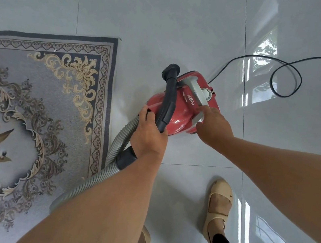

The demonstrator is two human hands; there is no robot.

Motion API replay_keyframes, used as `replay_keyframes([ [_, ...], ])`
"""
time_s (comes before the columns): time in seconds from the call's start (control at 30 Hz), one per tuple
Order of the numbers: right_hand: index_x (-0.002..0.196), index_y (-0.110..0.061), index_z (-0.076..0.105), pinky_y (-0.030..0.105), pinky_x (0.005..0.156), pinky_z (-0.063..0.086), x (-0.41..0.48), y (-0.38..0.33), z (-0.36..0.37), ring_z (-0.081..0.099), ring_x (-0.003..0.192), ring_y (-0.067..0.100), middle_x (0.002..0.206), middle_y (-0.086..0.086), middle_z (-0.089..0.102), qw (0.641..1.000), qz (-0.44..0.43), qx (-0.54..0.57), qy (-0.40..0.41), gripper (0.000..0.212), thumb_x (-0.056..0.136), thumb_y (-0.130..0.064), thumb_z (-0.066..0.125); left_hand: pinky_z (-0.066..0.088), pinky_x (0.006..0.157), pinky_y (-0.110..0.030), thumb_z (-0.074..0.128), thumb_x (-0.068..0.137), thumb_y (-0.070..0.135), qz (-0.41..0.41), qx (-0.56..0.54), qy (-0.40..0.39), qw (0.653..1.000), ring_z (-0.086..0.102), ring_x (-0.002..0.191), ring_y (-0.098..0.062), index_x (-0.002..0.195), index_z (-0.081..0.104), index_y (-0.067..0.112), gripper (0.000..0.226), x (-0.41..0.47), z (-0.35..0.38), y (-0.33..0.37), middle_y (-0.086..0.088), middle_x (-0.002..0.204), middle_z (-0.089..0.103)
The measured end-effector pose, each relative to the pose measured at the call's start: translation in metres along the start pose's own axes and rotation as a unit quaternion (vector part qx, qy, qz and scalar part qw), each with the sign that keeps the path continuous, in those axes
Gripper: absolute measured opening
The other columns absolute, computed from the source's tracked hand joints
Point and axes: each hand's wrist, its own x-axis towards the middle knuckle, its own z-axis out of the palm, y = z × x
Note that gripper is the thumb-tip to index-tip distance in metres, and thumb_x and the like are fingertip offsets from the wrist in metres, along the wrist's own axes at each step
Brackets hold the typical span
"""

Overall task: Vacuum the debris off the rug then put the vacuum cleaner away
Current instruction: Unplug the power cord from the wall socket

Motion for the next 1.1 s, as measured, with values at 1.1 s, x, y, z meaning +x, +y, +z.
replay_keyframes([
  [1.1, 0.139, -0.013, 0.041, 0.042, 0.096, 0.044, -0.043, -0.091, 0.037, 0.045, 0.131, 0.033, 0.157, 0.007, 0.026, 0.999, 0.031, 0.003, -0.021, 0.048, 0.092, -0.008, 0.049, 0.027, 0.104, -0.046, 0.053, 0.093, 0.034, -0.074, 0.058, 0.056, 0.994, 0.042, 0.120, -0.030, 0.126, 0.046, 0.013, 0.039, 0.044, -0.099, -0.102, -0.009, 0.126, 0.051],
])
